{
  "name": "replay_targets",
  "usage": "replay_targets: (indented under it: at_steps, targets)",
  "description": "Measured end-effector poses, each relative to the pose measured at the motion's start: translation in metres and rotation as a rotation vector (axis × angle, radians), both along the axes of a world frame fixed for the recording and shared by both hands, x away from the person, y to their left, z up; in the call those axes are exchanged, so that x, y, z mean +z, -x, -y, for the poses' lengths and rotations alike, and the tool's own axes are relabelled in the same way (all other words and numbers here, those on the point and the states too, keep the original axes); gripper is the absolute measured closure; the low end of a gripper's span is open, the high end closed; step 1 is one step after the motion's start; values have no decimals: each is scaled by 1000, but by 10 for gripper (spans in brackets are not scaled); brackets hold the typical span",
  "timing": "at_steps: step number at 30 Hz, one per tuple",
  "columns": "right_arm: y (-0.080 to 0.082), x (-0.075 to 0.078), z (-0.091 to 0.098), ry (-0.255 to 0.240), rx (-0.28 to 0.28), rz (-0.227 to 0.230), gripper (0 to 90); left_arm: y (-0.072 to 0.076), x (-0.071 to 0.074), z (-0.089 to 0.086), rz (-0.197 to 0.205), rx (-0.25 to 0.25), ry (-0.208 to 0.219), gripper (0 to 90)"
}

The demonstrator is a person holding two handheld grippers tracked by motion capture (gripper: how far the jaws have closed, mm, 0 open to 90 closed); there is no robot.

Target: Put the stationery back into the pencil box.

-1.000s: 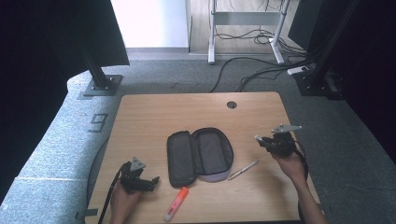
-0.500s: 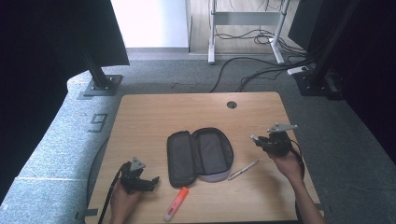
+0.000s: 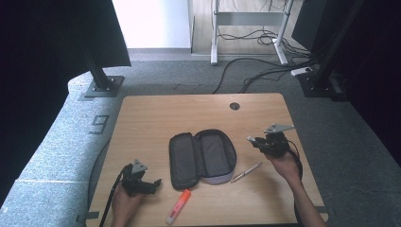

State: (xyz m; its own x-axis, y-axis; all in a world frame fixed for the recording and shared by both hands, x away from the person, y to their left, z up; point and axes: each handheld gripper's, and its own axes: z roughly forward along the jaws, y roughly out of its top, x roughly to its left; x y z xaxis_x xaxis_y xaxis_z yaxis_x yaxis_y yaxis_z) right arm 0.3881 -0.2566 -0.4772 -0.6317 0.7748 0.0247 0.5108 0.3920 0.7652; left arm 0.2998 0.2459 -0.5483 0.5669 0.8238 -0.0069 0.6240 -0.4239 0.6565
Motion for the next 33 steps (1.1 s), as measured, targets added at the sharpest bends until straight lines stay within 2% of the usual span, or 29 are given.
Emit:
replay_targets:
  at_steps: [14,33]
  targets:
    - [-3,-2,-20,5,42,1,715,0,0,0,0,0,0,0]
    - [-7,2,-58,19,110,15,715,0,0,0,0,0,0,0]
